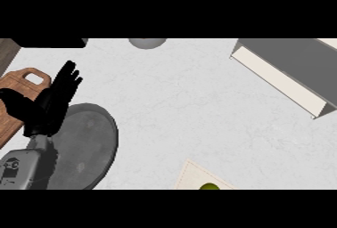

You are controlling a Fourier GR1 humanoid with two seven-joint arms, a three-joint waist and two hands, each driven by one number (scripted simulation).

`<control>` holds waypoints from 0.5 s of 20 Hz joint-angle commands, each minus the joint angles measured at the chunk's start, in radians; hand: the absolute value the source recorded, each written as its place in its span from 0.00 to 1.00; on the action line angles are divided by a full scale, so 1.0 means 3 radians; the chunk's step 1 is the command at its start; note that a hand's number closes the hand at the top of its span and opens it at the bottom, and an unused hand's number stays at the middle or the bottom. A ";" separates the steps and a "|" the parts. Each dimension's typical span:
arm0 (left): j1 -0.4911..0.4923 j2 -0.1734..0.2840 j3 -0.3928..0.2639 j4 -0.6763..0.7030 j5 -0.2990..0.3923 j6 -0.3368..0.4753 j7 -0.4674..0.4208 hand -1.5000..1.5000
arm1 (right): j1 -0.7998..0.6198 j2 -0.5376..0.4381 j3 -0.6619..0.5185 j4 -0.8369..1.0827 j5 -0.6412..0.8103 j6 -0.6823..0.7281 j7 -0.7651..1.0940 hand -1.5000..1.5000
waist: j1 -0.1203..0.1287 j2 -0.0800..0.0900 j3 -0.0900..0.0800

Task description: Pick the bell pepper from the placemat and place it in the tiered shelf

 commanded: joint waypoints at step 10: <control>-0.0165 -0.0051 0.0030 0.0034 -0.0060 0.0004 0.0130 0.50 | -0.0279 -0.0530 0.0151 0.1631 0.0152 -0.0350 -0.1135 1.00 | 0.0001 0.0001 0.0000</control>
